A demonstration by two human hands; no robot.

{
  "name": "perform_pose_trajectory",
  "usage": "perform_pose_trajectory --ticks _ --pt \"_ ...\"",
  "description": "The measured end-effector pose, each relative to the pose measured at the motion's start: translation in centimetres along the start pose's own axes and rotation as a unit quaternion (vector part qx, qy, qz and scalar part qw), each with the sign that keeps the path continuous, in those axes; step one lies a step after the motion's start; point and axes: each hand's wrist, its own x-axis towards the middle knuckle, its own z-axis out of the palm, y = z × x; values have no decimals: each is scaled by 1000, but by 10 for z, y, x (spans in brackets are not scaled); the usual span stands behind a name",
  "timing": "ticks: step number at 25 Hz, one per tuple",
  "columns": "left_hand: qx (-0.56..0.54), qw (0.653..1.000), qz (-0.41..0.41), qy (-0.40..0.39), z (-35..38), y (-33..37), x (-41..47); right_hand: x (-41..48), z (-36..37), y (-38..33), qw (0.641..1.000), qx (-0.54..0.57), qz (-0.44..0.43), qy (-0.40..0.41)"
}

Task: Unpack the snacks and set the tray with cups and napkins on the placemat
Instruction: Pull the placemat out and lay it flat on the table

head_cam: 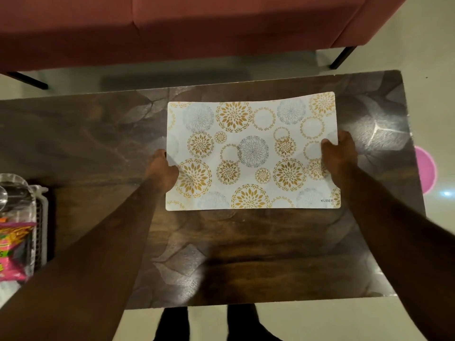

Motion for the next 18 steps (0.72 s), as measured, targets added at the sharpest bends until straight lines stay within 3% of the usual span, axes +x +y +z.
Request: perform_pose_trajectory --ticks 3,5,10,14,18 --pt "181 980 69 38 0 -2 -11 -11 2 10 977 -194 -76 32" --pt "235 963 124 33 5 2 -17 -24 9 13 959 -255 -123 19" --pt "307 928 211 11 27 10 -26 -41 30 13 927 -318 -187 -64" --pt "328 925 189 -25 42 4 -26 -41 38 20 908 -361 -181 -113" --pt "315 931 184 -20 51 -1 -27 -35 38 22 904 -368 -190 -109"
